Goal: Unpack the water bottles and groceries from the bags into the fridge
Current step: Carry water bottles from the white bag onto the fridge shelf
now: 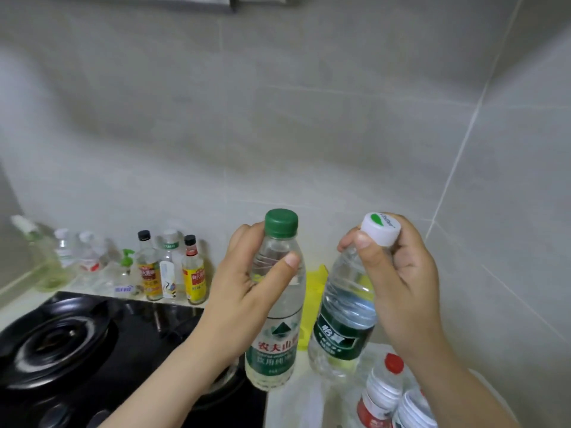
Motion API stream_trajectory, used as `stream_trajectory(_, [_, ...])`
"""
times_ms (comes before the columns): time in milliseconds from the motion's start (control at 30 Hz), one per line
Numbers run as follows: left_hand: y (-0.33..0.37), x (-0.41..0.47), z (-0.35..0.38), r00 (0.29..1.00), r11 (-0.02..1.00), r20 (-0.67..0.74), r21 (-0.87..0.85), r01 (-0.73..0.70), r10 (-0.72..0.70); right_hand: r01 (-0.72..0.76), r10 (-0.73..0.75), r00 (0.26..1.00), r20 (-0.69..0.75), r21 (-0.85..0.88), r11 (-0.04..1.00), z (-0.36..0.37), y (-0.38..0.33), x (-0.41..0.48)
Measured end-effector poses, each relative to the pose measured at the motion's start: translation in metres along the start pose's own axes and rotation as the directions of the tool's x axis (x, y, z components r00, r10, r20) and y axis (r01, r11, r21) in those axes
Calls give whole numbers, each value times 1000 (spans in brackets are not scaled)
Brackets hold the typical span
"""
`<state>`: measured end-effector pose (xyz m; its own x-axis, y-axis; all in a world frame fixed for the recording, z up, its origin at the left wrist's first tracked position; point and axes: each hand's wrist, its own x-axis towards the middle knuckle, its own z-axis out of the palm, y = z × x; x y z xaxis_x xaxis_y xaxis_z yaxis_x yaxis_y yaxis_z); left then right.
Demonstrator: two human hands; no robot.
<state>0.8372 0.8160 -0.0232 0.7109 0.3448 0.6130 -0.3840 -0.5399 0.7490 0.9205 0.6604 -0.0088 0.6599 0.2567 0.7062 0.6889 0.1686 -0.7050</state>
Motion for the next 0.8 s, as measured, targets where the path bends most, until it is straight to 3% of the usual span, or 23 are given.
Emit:
stream_trajectory(267, [20,-7,-22,985,999,-172,-31,18,-23,17,-38,992,123,165,986,24,-6,14])
stream_trajectory(800, [92,-76,-53,831,953,-554,277,125,53,-17,-218,905,365,544,839,75,-46,10])
